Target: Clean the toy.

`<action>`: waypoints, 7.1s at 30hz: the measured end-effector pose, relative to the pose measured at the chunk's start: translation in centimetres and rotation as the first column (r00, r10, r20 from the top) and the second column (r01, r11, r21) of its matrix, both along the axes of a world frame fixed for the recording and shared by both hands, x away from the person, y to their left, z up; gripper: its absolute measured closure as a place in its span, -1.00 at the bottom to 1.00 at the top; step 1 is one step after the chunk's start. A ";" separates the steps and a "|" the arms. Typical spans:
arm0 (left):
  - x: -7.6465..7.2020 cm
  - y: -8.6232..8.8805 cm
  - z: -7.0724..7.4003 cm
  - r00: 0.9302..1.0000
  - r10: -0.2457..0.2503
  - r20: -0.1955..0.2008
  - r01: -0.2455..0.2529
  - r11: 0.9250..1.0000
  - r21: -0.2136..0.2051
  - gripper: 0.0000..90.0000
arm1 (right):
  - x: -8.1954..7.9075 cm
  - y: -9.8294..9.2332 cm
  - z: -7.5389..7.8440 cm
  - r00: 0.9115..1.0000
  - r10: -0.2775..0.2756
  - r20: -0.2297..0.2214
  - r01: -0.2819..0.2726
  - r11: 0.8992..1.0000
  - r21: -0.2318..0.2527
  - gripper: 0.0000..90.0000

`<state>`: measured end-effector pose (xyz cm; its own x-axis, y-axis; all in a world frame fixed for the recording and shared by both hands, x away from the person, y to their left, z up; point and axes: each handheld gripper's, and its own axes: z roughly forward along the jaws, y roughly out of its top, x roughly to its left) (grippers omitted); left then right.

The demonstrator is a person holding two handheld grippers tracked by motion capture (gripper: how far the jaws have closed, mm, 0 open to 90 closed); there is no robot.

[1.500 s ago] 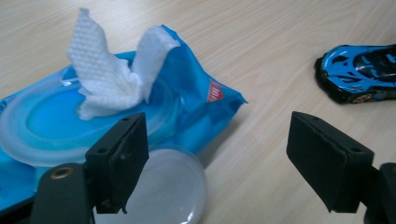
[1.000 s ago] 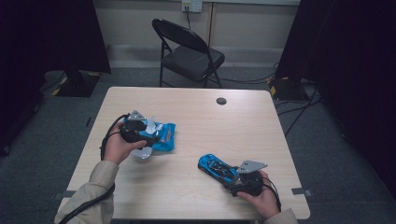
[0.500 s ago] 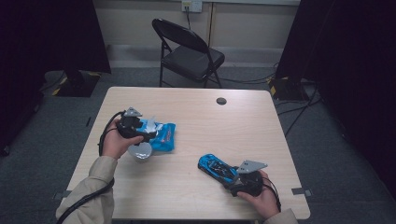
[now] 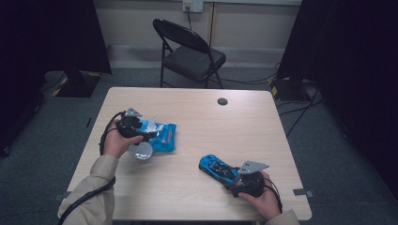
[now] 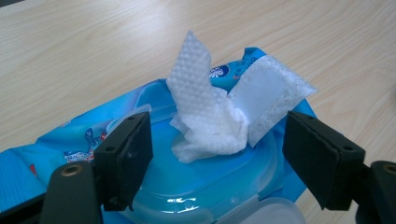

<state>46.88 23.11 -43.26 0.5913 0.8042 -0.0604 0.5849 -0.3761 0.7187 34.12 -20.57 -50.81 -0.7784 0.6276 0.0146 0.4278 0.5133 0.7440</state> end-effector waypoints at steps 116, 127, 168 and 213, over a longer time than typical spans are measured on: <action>-10.0 -8.1 -4.6 0.983 -0.148 -0.105 0.139 0.986 -0.087 0.91 | 0.1 0.0 0.0 1.000 0.007 0.000 -0.007 1.000 0.000 -0.48; -11.2 -7.9 -6.2 0.984 -0.178 -0.030 0.178 0.984 0.003 0.29 | 0.1 0.0 0.0 1.000 0.007 0.001 -0.007 1.000 -0.001 -0.48; -10.7 -19.8 -1.5 0.930 -0.366 0.047 0.367 0.905 -0.215 0.86 | 0.1 0.0 0.0 1.000 0.006 -0.002 -0.006 1.000 -0.001 -0.48; -10.5 -21.1 -4.5 0.915 -0.404 0.014 0.403 0.910 -0.097 0.84 | 0.0 0.0 0.0 1.000 0.007 0.001 -0.007 1.000 0.002 -0.46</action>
<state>36.36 1.99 -47.80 0.8635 0.4874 -0.1296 0.4024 -0.5108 0.7597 34.14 -20.58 -50.82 -0.7825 0.6224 0.0155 0.4240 0.5145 0.7453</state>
